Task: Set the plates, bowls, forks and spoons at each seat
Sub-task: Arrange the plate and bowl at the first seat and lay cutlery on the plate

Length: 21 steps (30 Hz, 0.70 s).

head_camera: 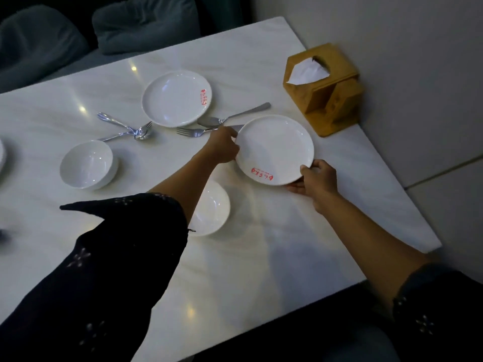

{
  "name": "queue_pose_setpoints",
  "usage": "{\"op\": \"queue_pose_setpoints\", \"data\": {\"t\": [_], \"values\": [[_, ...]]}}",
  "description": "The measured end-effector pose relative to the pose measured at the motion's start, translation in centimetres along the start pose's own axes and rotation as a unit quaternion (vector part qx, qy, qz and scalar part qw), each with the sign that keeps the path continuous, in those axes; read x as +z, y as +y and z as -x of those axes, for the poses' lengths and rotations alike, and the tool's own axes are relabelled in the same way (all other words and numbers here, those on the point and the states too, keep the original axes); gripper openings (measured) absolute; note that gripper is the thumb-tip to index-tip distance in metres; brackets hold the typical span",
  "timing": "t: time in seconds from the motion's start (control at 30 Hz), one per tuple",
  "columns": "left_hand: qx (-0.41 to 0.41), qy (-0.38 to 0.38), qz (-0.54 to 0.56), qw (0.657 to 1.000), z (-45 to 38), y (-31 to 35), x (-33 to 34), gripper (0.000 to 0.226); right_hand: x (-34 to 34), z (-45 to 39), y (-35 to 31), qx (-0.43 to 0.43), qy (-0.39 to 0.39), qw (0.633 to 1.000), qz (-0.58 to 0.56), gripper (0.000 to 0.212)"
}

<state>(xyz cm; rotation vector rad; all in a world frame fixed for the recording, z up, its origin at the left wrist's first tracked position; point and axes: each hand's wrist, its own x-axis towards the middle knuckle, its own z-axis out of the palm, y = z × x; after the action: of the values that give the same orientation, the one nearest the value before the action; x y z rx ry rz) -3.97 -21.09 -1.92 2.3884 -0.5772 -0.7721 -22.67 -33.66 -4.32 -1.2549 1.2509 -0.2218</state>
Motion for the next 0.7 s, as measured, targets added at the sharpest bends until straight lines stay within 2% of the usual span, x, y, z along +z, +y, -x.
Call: {"op": "queue_pose_setpoints", "data": {"t": [0.13, 0.4, 0.7], "values": [[0.021, -0.055, -0.025, 0.998, 1.3, -0.8, -0.5, 0.033, -0.5, 2.5, 1.9, 0.009, 0.025, 1.000, -0.011, 0.006], [0.076, -0.105, -0.110, 0.985, 4.1, -1.5, 0.0, 0.034, -0.8, 7.7, 5.7, 0.014, 0.089, 0.995, -0.039, 0.008], [0.100, -0.107, -0.114, 0.983, 5.1, -2.2, 0.0, 0.036, -0.2, 9.6, 6.1, 0.010, 0.123, 0.991, -0.050, 0.008]]}}
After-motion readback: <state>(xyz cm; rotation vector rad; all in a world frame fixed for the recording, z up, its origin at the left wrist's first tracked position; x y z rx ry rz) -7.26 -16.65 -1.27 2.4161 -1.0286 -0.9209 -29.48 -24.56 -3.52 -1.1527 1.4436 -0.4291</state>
